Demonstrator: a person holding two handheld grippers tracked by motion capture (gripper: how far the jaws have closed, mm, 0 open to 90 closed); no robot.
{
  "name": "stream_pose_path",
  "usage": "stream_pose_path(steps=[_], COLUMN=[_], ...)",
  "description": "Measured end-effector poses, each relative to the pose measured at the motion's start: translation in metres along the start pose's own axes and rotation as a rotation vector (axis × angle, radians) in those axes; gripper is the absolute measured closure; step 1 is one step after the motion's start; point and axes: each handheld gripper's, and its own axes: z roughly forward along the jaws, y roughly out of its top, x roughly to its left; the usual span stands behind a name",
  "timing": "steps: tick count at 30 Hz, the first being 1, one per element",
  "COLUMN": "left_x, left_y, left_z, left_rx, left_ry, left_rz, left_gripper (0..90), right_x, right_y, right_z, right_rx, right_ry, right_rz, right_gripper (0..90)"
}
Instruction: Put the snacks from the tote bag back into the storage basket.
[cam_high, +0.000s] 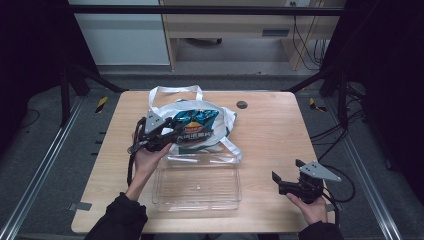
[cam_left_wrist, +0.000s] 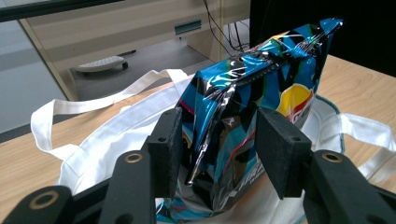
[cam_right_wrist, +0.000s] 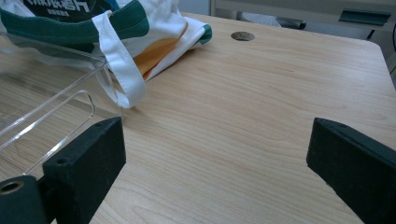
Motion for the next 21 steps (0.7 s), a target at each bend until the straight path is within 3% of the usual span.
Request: stream_pose_path(steps=[8,15,21], left_x=[-0.001,-0.002,-0.003], left_y=[-0.001,-0.002,0.004], left_z=[0.002,-0.001,-0.012], left_rx=[0.038,0.031,-0.024], left_ry=[-0.006,-0.021,-0.031], left_rz=[-0.021,-0.041,-0.060], left_gripper=[85.9,88.7,89.4], right_x=[0.000,0.000,0.000], right_y=[0.000,0.000,0.000], right_z=[0.000,0.000,0.000], right_rx=[0.001,0.000,0.000], right_ry=[0.002,0.002,0.005], right_rz=[0.000,0.001,0.003], right_gripper=[5.0,5.0,5.0])
